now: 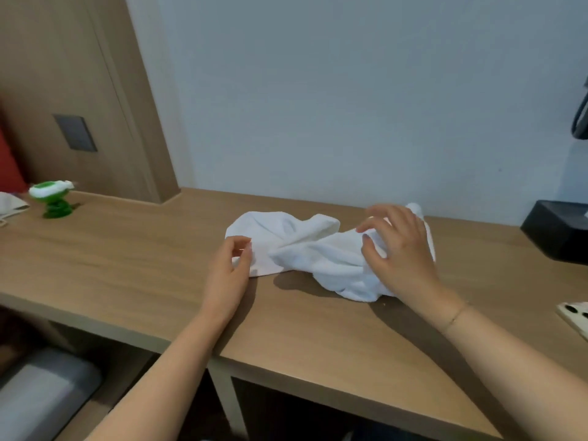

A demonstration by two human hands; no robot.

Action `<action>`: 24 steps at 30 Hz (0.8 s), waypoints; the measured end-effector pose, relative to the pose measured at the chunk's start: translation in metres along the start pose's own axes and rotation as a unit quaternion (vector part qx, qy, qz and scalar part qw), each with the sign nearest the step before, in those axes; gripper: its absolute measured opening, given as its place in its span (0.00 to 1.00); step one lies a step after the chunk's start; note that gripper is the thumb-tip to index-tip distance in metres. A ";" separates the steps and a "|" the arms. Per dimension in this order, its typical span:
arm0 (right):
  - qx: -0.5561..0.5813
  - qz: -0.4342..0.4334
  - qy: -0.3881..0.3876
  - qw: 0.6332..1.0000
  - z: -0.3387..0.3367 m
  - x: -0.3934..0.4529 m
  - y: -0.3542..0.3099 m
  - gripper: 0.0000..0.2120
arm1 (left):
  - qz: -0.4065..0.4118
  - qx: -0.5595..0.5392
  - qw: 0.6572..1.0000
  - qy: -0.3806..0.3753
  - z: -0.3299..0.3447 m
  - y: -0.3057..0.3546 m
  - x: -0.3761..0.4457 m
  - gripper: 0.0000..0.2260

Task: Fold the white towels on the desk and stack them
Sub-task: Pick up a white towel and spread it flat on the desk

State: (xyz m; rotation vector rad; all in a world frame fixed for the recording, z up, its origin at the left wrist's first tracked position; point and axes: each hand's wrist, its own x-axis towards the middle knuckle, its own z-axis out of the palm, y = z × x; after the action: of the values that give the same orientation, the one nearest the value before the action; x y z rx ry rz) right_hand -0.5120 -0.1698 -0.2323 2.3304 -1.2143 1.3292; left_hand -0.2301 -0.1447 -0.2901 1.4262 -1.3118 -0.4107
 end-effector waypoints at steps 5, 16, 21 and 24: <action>-0.052 0.188 -0.306 0.932 0.049 0.101 -0.005 0.20 | 0.011 0.184 0.979 -0.082 -0.046 -0.038 0.042 0.09; -0.026 0.441 -0.620 0.648 0.113 0.142 0.017 0.13 | 0.017 0.225 0.965 -0.137 -0.050 -0.062 0.086 0.15; 0.097 0.481 -0.495 0.717 0.106 0.140 0.013 0.03 | -0.015 0.152 0.979 -0.138 -0.048 -0.062 0.093 0.15; 0.114 0.420 -0.455 0.777 0.089 0.147 0.009 0.05 | -0.058 0.090 0.983 -0.146 -0.050 -0.060 0.093 0.17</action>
State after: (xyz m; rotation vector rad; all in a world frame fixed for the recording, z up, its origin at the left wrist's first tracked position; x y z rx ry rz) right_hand -0.4246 -0.3041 -0.1695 2.8008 -2.7500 0.3374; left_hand -0.1303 -0.2137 -0.2871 1.6442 -1.5358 -0.6101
